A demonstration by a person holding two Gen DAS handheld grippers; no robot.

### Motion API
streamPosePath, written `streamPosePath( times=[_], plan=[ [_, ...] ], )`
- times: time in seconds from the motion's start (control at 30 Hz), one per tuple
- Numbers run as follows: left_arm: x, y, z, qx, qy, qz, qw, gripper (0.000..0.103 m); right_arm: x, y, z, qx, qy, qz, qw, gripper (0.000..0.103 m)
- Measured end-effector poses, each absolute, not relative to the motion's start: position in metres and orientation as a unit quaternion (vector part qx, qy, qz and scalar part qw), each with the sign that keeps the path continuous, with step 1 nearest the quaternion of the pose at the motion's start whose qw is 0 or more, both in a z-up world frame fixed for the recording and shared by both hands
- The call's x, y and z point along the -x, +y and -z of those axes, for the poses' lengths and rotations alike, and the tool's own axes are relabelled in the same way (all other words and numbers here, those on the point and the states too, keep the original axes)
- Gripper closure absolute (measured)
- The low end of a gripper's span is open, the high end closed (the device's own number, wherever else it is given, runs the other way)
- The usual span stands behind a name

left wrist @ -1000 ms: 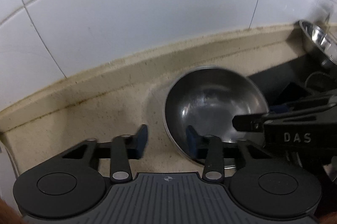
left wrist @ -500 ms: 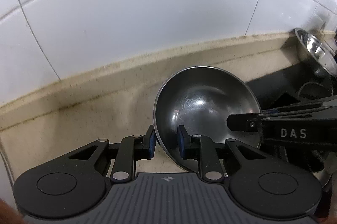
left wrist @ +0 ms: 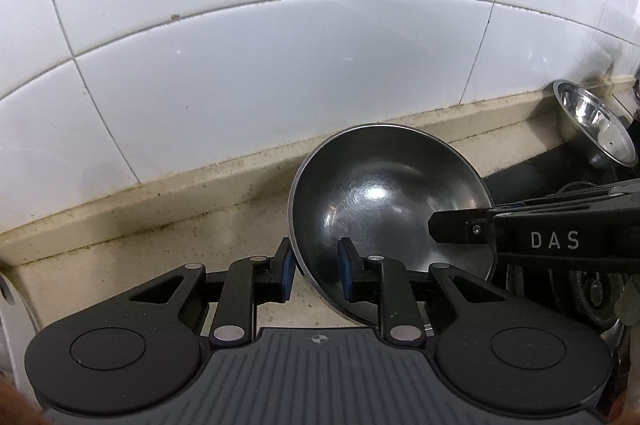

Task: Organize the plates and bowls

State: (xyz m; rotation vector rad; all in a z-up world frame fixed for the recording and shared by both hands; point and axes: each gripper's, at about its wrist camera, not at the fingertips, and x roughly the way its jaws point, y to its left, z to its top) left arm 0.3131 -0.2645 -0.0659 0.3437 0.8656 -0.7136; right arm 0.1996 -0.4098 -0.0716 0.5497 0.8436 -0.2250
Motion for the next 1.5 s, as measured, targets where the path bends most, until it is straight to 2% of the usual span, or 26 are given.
streamPosePath(
  times=[0.4, 0.83, 1.2, 1.3, 1.43, 1.5],
  plan=[
    [-0.301, -0.247, 0.045, -0.153, 0.388, 0.330, 0.847, 0.071, -0.197, -0.395, 0.049, -0.249, 0.388, 0.100, 0.882, 0.087],
    [-0.267, -0.187, 0.011, -0.133, 0.368, 0.303, 0.869, 0.066, -0.182, -0.336, 0.024, -0.220, 0.396, 0.054, 0.890, 0.087],
    [-0.249, -0.153, 0.032, -0.132, 0.403, 0.284, 0.860, 0.065, -0.175, -0.293, 0.039, -0.193, 0.442, 0.024, 0.876, 0.087],
    [-0.247, -0.146, 0.039, -0.132, 0.410, 0.284, 0.857, 0.063, -0.176, -0.285, 0.052, -0.186, 0.459, 0.023, 0.869, 0.086],
    [-0.243, -0.127, 0.036, -0.127, 0.391, 0.276, 0.869, 0.060, -0.174, -0.282, 0.050, -0.146, 0.452, 0.049, 0.879, 0.072],
    [-0.241, -0.115, 0.032, -0.116, 0.386, 0.278, 0.872, 0.056, -0.170, -0.287, 0.046, -0.152, 0.446, 0.046, 0.881, 0.069]
  ],
)
